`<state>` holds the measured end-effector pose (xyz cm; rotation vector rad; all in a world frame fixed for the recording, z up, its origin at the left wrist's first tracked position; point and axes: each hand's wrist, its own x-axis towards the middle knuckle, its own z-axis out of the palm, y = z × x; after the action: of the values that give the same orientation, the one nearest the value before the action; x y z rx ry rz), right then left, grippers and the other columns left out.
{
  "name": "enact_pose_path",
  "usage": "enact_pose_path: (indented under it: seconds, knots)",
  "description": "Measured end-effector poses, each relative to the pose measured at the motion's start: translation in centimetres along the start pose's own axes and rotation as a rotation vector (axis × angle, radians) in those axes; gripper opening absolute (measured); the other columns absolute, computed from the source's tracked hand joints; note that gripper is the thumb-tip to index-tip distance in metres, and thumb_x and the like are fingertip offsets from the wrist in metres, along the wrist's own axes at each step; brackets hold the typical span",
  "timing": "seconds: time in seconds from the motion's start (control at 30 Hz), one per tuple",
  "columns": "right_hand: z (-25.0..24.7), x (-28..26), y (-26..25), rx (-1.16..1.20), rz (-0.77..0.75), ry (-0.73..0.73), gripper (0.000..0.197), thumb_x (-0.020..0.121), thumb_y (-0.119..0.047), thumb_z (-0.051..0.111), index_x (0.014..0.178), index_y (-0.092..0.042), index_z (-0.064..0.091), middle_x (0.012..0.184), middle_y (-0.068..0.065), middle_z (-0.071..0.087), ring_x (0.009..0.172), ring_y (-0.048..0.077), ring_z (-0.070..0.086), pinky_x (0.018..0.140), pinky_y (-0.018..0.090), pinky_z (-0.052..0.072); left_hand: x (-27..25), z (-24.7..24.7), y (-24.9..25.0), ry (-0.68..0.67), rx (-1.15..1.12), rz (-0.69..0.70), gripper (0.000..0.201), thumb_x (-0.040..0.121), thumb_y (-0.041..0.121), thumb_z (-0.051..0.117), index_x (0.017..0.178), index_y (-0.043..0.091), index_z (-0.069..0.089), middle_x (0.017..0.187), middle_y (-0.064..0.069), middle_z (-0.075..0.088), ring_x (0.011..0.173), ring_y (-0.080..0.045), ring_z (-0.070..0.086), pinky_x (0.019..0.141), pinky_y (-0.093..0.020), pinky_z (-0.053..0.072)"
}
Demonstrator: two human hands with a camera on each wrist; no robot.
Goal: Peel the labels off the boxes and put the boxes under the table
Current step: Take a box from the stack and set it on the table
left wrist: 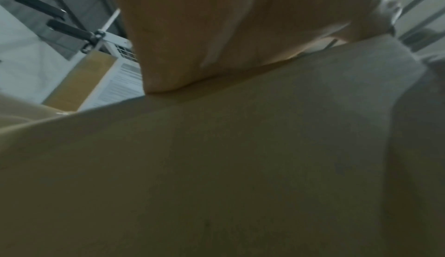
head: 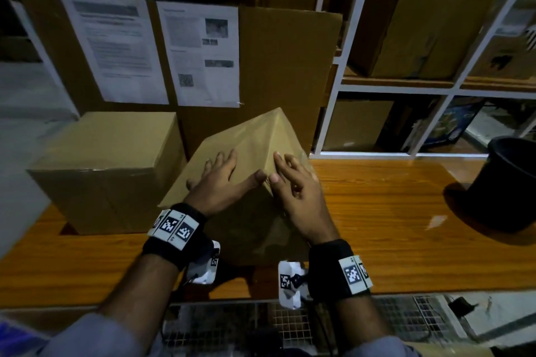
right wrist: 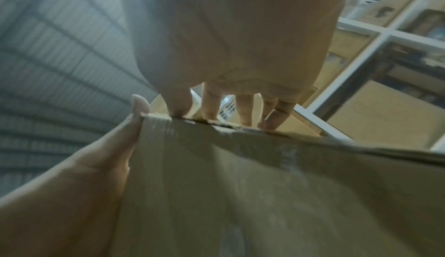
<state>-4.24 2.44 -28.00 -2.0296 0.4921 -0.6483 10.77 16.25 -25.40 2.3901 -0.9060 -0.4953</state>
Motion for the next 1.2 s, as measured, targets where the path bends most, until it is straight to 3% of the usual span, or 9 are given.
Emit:
enact_pose_path:
  seconds: [0.13, 0.23, 0.33, 0.43, 0.63, 0.87, 1.03, 1.1, 1.2]
  knots:
    - [-0.9, 0.1, 0.3, -0.002, -0.033, 0.038, 0.045, 0.102, -0.052, 0.055, 0.147, -0.051, 0.051, 0.162, -0.011, 0.04, 0.149, 0.015, 0.028, 0.115, 0.059, 0.04, 0.3, -0.6, 0.9, -0.099, -0.012, -0.03, 0.166, 0.022, 0.116, 0.027, 0.164, 0.038, -0.006, 0.173, 0.001, -0.013, 0.159, -0.031, -0.01, 0.12, -0.072, -0.001]
    - [-1.0, -0.1, 0.5, -0.003, -0.056, 0.007, 0.048, 0.106, -0.023, 0.056, 0.146, -0.05, 0.054, 0.162, -0.012, 0.04, 0.149, 0.01, 0.028, 0.118, 0.051, 0.041, 0.4, -1.9, 1.8, -0.188, -0.146, -0.012, 0.163, 0.033, 0.105, 0.058, 0.166, 0.03, -0.001, 0.173, -0.004, 0.003, 0.157, -0.037, 0.009, 0.123, -0.065, 0.019]
    - [-1.3, -0.1, 0.5, -0.018, -0.037, -0.043, 0.064, 0.104, -0.003, 0.05, 0.146, -0.052, 0.053, 0.162, -0.02, 0.037, 0.15, 0.006, 0.026, 0.122, 0.047, 0.037, 0.5, -2.8, 2.3, -0.203, -0.406, 0.058, 0.102, 0.079, 0.049, 0.08, 0.161, 0.022, 0.025, 0.143, -0.007, 0.054, 0.124, -0.026, 0.061, 0.102, -0.047, 0.055]
    - [-1.6, 0.0, 2.0, -0.085, 0.115, 0.02, 0.059, 0.103, -0.028, 0.059, 0.156, -0.046, 0.04, 0.16, -0.012, 0.04, 0.147, 0.013, 0.033, 0.118, 0.052, 0.04, 0.3, -3.3, 2.5, -0.187, -0.458, 0.042, 0.054, 0.093, 0.024, 0.071, 0.14, 0.027, 0.045, 0.121, 0.0, 0.063, 0.107, -0.019, 0.067, 0.077, -0.029, 0.056]
    - [-1.1, -1.4, 7.9, 0.005, 0.624, -0.005, 0.107, 0.075, -0.095, 0.05, 0.162, -0.051, 0.004, 0.155, 0.01, 0.047, 0.134, 0.039, 0.051, 0.109, 0.061, 0.046, -0.1, -3.4, 1.6, -0.113, -0.522, 0.014, 0.077, 0.098, 0.025, 0.062, 0.164, 0.021, 0.023, 0.115, 0.011, 0.052, 0.103, -0.01, 0.057, 0.071, -0.02, 0.042]
    - [-1.5, -1.9, 6.1, 0.155, 0.434, 0.094, 0.092, 0.094, -0.069, 0.06, 0.164, -0.045, 0.007, 0.159, 0.001, 0.044, 0.135, 0.028, 0.052, 0.111, 0.059, 0.046, -0.2, -4.2, 0.4, -0.184, -0.617, 0.039, 0.114, 0.056, 0.042, 0.072, 0.161, 0.034, 0.028, 0.139, -0.003, 0.045, 0.12, -0.031, 0.053, 0.106, -0.054, 0.046]
    - [-3.3, -1.5, 5.4, 0.001, 0.333, 0.241, 0.102, 0.08, -0.083, 0.063, 0.161, -0.047, 0.013, 0.152, -0.001, 0.046, 0.13, 0.023, 0.053, 0.104, 0.057, 0.051, -0.3, -2.8, -0.9, -0.093, -0.772, 0.003, 0.061, 0.096, 0.04, 0.065, 0.149, 0.034, 0.035, 0.135, 0.004, 0.054, 0.113, -0.017, 0.059, 0.088, -0.036, 0.051]
    - [-3.9, -1.3, 5.0, -0.095, 0.316, 0.272, 0.117, 0.076, -0.082, 0.069, 0.164, -0.043, 0.004, 0.153, 0.0, 0.042, 0.133, 0.023, 0.049, 0.106, 0.055, 0.049, 0.0, -1.3, -1.5, -0.052, -0.687, -0.032, 0.084, 0.089, 0.073, 0.058, 0.155, 0.032, 0.027, 0.143, 0.009, 0.051, 0.12, -0.013, 0.054, 0.1, -0.036, 0.045]
    - [-3.8, -1.5, 4.4, -0.222, 0.329, 0.243, 0.126, 0.076, -0.08, 0.07, 0.165, -0.037, -0.007, 0.15, 0.002, 0.038, 0.135, 0.027, 0.045, 0.107, 0.052, 0.047, 0.2, 1.0, -2.8, 0.01, -0.518, -0.019, 0.094, 0.09, 0.077, 0.046, 0.161, 0.027, 0.013, 0.147, 0.007, 0.046, 0.133, -0.019, 0.048, 0.113, -0.04, 0.038]
